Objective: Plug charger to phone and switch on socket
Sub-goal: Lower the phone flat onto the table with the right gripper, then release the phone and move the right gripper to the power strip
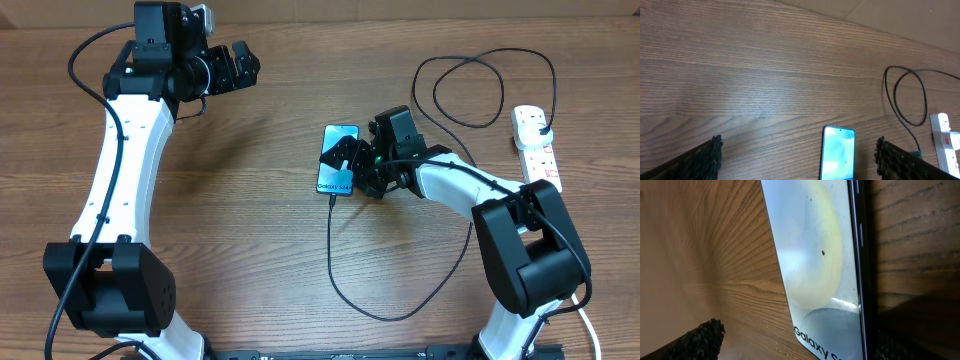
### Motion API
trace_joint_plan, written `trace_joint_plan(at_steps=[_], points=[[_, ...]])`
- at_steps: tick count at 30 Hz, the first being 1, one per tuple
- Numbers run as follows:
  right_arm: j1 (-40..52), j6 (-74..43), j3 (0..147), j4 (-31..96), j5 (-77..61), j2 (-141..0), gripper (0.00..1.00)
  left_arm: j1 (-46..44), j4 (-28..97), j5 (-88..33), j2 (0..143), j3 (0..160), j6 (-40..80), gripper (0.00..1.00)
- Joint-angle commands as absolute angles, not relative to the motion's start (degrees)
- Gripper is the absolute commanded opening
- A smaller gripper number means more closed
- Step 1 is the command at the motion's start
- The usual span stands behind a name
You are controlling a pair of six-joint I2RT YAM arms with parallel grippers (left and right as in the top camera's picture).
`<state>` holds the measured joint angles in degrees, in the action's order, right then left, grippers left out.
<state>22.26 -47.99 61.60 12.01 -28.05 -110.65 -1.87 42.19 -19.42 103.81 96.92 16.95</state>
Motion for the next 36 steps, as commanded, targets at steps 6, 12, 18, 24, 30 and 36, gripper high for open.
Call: trace_joint_plan(at_steps=[6, 12, 18, 24, 30, 36], points=[[22.1, -48.2, 60.5, 13.8, -21.8, -111.9, 0.93, -2.0, 42.2, -18.9, 102.0, 98.4, 16.9, 1.0], [22.1, -44.9, 65.8, 21.6, -19.0, -111.9, 0.97, -2.0, 42.2, -18.9, 102.0, 98.4, 16.9, 1.0], [21.5, -33.9, 76.8, 37.3, -12.8, -111.9, 0.98, -2.0, 42.2, -18.9, 102.0, 98.4, 16.9, 1.0], [18.1, -22.7, 92.7, 58.5, -9.4, -111.9, 0.87, -2.0, 42.2, -18.9, 102.0, 98.4, 16.9, 1.0], [13.1, -16.2, 103.2, 73.3, -7.0, -111.9, 0.76, -2.0, 42.2, -18.9, 102.0, 98.4, 16.9, 1.0], [7.1, -14.5, 104.2, 80.6, -0.9, -111.9, 0.63, -2.0, 42.2, -18.9, 102.0, 98.4, 16.9, 1.0]])
